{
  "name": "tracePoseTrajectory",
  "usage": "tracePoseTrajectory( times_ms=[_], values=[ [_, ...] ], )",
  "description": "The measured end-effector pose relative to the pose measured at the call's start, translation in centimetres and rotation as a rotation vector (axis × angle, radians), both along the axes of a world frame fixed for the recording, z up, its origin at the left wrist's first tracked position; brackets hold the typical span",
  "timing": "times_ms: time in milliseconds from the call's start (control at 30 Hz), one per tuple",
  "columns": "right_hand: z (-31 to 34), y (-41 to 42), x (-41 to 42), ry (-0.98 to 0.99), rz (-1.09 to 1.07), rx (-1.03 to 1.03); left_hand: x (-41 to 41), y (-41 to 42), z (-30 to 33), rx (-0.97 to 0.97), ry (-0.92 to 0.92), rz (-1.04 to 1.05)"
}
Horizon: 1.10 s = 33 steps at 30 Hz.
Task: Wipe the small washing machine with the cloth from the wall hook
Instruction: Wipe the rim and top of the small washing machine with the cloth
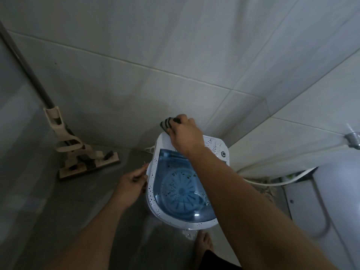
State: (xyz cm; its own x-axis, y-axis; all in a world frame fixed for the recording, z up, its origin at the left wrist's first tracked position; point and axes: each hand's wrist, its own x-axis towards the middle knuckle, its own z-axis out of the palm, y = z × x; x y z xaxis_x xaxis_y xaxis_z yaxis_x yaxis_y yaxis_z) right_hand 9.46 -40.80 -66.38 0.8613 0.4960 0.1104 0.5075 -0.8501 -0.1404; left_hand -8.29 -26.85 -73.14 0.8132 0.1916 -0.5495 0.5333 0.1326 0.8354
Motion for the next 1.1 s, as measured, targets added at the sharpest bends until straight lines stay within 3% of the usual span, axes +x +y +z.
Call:
tracePoseTrajectory(
  times_ms=[233, 400, 467, 567, 667, 900, 1100],
  values=[
    [-2.7, -1.3, -5.2, -0.153, 0.204, -0.047, 0.1, -0.1, 0.3, -0.018, -0.012, 0.006],
    [-1.1, -3.0, -5.9, 0.111, 0.429, 0.041, 0.2, -0.4, 0.5, 0.0, 0.009, 0.013],
    [0.7, -3.8, -3.5, 0.163, 0.355, 0.117, 0.3, -0.4, 0.5, 0.004, 0.007, -0.007],
    [2.3, -5.2, 0.9, 0.071, 0.079, 0.197, 0.4, -0.1, 0.1, 0.034, 0.021, -0.012],
    [1.1, -6.3, 1.6, 0.064, -0.044, 0.108, 0.3, -0.3, 0.2, 0.05, 0.024, -0.008],
    [-1.6, -6.4, -3.2, -0.17, 0.026, -0.072, 0.5, -0.5, 0.7, 0.028, 0.027, 0.004],
    [-1.5, -6.2, -9.6, -0.026, 0.139, -0.066, 0.5, -0.6, 0.9, 0.025, 0.043, 0.012]
  ],
)
